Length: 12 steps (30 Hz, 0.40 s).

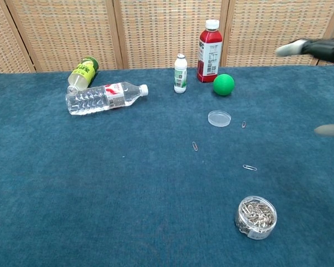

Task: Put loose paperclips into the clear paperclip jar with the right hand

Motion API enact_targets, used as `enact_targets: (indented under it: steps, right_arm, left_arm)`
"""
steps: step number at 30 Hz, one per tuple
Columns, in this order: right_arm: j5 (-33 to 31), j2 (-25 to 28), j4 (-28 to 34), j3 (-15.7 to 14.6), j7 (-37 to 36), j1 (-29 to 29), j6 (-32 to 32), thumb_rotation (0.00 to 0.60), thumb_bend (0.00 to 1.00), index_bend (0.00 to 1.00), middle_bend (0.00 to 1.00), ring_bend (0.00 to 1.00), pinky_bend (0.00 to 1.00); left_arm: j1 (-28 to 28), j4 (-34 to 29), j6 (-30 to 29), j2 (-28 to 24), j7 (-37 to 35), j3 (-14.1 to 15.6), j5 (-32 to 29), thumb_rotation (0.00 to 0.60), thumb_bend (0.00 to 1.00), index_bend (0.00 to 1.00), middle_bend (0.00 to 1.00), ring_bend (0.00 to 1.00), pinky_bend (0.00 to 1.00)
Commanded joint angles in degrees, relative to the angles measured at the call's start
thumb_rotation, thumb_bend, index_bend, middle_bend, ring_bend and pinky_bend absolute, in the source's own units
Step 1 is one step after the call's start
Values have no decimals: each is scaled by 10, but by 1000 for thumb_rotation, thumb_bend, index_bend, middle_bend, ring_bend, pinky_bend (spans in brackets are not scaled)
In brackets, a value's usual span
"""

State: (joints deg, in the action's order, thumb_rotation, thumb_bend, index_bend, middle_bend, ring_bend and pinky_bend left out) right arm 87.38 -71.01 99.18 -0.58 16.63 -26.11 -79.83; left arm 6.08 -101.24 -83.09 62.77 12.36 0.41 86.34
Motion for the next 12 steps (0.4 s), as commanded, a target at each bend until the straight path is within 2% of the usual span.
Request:
enact_targets:
  steps: [1,7,12]
  right_arm:
    - [30,1,-87,-9,-56,52,-56,600,0,0,0,0,0]
    - [31,-28,-180,-9,-64,98,-114,600,0,0,0,0,0]
    - [39,-33,-199,-11,-66,122,-142,600,0,0,0,0,0]
  left_arm:
    - [-1,6,-3,-1,-13,0,6,600,0,0,0,0,0]
    - [-9,8,-27,-7,-36,4,34,600,0,0,0,0,0]
    - [-15,6,-42,-11,-40,9,55,600,0,0,0,0,0]
